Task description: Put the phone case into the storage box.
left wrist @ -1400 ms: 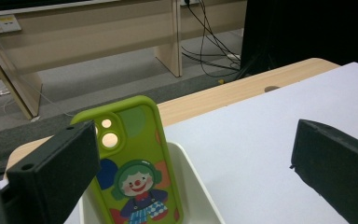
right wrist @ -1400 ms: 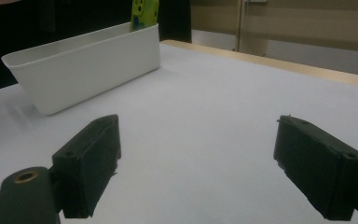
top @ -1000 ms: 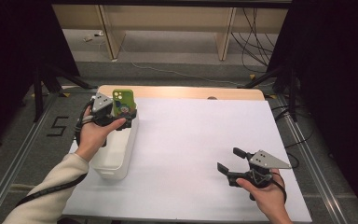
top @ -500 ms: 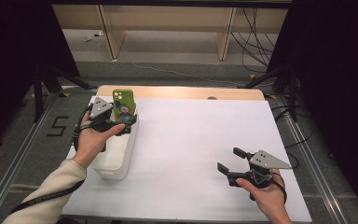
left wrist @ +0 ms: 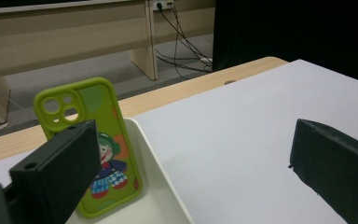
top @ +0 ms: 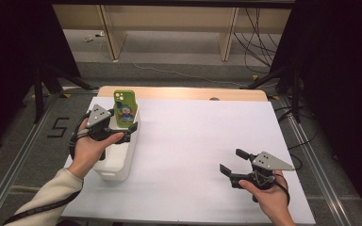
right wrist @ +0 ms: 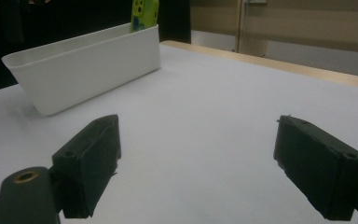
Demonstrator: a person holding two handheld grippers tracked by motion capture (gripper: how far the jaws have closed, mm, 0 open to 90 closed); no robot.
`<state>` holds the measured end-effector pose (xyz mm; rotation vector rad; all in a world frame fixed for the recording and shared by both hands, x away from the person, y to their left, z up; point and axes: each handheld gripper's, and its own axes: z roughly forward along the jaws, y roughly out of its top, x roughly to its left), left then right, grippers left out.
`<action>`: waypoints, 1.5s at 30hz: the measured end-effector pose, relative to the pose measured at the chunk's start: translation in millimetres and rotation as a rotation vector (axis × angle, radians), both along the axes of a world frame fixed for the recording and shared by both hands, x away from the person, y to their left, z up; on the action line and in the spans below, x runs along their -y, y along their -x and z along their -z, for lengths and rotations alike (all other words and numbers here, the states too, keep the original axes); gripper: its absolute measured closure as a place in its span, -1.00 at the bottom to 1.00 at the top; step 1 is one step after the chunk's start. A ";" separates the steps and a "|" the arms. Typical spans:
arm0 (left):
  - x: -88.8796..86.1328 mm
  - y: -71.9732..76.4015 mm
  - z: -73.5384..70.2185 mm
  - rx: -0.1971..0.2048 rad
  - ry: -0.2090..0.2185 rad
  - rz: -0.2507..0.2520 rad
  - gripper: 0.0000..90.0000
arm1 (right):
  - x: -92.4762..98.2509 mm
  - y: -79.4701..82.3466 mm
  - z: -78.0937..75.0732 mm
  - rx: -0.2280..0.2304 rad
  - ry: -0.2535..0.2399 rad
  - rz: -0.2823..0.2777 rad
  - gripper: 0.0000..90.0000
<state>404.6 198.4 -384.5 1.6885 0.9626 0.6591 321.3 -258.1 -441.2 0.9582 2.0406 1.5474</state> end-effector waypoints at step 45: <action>7.7 52.0 16.9 0.012 0.018 0.124 -0.94 | -0.3 0.3 0.0 -0.002 0.000 -0.001 -0.65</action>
